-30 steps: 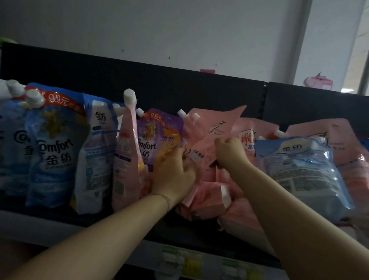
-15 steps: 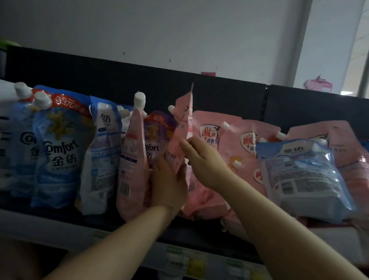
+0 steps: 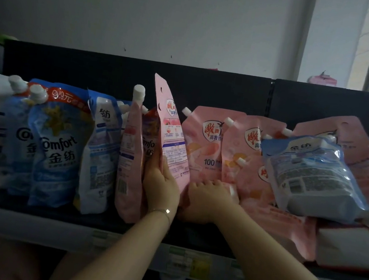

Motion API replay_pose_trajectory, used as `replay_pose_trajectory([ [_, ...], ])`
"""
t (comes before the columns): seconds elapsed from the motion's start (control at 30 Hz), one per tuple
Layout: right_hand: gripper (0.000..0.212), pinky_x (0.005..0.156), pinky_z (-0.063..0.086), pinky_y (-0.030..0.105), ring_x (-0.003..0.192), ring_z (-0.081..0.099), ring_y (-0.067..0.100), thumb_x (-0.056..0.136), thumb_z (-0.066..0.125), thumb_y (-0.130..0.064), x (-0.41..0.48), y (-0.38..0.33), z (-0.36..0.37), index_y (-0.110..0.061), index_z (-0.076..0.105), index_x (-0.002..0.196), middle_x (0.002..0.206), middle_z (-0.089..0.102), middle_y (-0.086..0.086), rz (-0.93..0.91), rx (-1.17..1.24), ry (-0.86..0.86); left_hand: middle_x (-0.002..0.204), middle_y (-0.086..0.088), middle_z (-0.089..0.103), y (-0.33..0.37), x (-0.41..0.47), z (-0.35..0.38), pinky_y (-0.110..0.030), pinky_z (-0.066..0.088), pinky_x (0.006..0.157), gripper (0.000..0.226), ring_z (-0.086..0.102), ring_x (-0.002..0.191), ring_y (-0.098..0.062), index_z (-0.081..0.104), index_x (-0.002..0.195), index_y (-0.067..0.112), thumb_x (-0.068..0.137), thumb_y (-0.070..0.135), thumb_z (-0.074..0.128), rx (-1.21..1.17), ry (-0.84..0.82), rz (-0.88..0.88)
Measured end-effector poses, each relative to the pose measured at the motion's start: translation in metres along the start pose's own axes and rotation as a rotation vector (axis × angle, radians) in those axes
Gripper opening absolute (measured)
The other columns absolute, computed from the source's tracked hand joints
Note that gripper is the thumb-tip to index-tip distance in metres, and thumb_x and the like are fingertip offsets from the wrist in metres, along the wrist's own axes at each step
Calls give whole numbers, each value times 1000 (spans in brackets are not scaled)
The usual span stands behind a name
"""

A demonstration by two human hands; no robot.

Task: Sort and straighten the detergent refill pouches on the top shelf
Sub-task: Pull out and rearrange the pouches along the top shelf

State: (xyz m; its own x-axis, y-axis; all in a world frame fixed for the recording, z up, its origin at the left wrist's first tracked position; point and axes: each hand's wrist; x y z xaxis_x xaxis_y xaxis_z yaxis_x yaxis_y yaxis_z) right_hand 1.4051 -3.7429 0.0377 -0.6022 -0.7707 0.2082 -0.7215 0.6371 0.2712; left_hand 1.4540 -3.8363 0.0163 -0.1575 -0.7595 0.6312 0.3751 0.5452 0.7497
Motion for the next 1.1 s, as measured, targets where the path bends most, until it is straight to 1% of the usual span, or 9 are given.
replay_pose_trajectory([
  [0.1, 47, 94, 32, 41, 112, 52, 27, 96, 35, -54, 0, -5, 6, -18, 62, 114, 119, 61, 5, -16, -159, 81, 123, -11, 63, 1, 0, 0, -41, 48, 97, 36, 60, 111, -27, 58, 130, 13, 103, 23, 36, -10, 21, -13],
  [0.33, 27, 92, 31, 39, 98, 62, 23, 96, 43, -39, 0, 3, 9, -24, 64, 99, 105, 68, -1, -17, -123, 220, 115, -14, 67, 14, 3, -3, -33, 50, 90, 35, 63, 104, -30, 61, 123, 8, 103, 23, 36, -46, 11, -88],
  [0.4, 25, 92, 31, 38, 96, 63, 24, 95, 44, -37, 0, 7, 12, -24, 65, 101, 102, 69, -2, 18, -66, 294, 115, -14, 67, 24, 6, -2, -30, 49, 89, 35, 63, 105, -31, 61, 123, 7, 104, 23, 36, -74, 15, -102],
  [0.5, 24, 94, 32, 39, 98, 64, 26, 94, 45, -35, -1, 11, 10, -29, 63, 109, 102, 69, -3, 104, 85, 358, 116, -12, 66, 43, 14, -1, -18, 42, 80, 36, 62, 107, -26, 60, 125, 9, 104, 24, 35, -111, 20, -108],
  [0.63, 28, 99, 32, 39, 111, 57, 30, 95, 44, -26, -7, 14, -2, -28, 60, 118, 112, 66, 1, 235, 265, 428, 109, -7, 65, 64, 23, -3, 0, 33, 63, 34, 59, 99, -20, 58, 125, 7, 104, 20, 35, -140, 63, -28],
  [0.77, 30, 89, 36, 38, 107, 59, 33, 95, 41, -19, 0, 19, -5, -18, 62, 116, 114, 64, 9, 345, 407, 395, 120, -15, 64, 74, 33, 0, -3, 31, 72, 35, 59, 110, -28, 57, 128, 4, 104, 19, 36, -160, 92, 10],
  [0.87, 30, 77, 39, 37, 95, 63, 35, 91, 41, -12, 9, 23, -4, -15, 64, 110, 106, 66, 10, 378, 458, 442, 118, -12, 64, 85, 38, 2, 5, 28, 65, 35, 59, 107, -23, 57, 127, 4, 104, 19, 36, -150, 95, 48],
  [0.97, 29, 82, 46, 41, 95, 62, 37, 90, 39, -7, 17, 30, -5, -9, 65, 105, 103, 65, 14, 439, 567, 442, 107, 2, 57, 99, 38, 2, 9, 30, 61, 34, 51, 95, -8, 56, 127, 6, 105, 20, 34, -175, 49, 69],
  [1.1, 27, 82, 49, 40, 93, 62, 37, 88, 41, -5, 25, 40, -8, -5, 67, 97, 98, 65, 16, 517, 686, 458, 98, 6, 54, 108, 41, 4, 6, 36, 61, 33, 51, 86, -6, 59, 119, 7, 104, 23, 34, -166, 23, 104],
])
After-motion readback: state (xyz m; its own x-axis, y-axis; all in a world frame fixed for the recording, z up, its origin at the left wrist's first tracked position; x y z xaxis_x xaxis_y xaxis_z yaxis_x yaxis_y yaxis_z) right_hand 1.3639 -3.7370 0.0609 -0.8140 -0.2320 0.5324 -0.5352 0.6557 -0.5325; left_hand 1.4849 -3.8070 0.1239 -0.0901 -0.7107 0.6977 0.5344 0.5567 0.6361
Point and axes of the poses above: each hand's wrist, its own x-axis towards the middle knuckle, its own z-axis out of the palm, y = z × x
